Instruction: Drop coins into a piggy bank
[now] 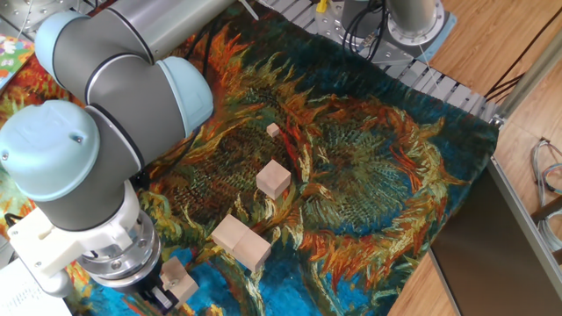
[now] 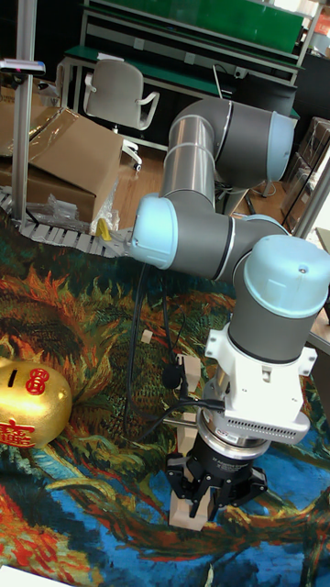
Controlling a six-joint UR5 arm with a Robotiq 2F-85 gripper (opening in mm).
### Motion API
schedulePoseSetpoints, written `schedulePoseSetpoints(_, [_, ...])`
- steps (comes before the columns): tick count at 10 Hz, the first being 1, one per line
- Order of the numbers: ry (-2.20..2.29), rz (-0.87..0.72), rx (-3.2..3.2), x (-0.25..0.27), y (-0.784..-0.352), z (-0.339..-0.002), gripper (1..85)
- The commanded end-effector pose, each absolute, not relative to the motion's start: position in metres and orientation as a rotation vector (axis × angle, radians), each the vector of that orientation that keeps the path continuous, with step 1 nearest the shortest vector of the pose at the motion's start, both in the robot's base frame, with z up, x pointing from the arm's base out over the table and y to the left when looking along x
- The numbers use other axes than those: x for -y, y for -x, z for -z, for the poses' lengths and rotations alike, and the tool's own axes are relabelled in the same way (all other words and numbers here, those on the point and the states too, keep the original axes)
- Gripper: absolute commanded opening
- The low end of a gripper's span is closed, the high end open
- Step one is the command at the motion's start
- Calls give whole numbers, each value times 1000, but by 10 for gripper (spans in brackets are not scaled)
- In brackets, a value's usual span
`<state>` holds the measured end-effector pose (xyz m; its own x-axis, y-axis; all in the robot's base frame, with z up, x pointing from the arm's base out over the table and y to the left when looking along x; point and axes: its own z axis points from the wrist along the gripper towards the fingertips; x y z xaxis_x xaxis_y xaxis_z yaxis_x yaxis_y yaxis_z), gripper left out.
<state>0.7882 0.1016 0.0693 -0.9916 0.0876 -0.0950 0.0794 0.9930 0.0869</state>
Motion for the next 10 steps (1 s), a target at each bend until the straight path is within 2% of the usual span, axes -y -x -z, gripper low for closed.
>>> schedulePoseSetpoints(1, [-150,-170,-3028,-106,-790,-71,277])
schedulePoseSetpoints(10, [-165,-130,-3060,-99,-782,-68,277])
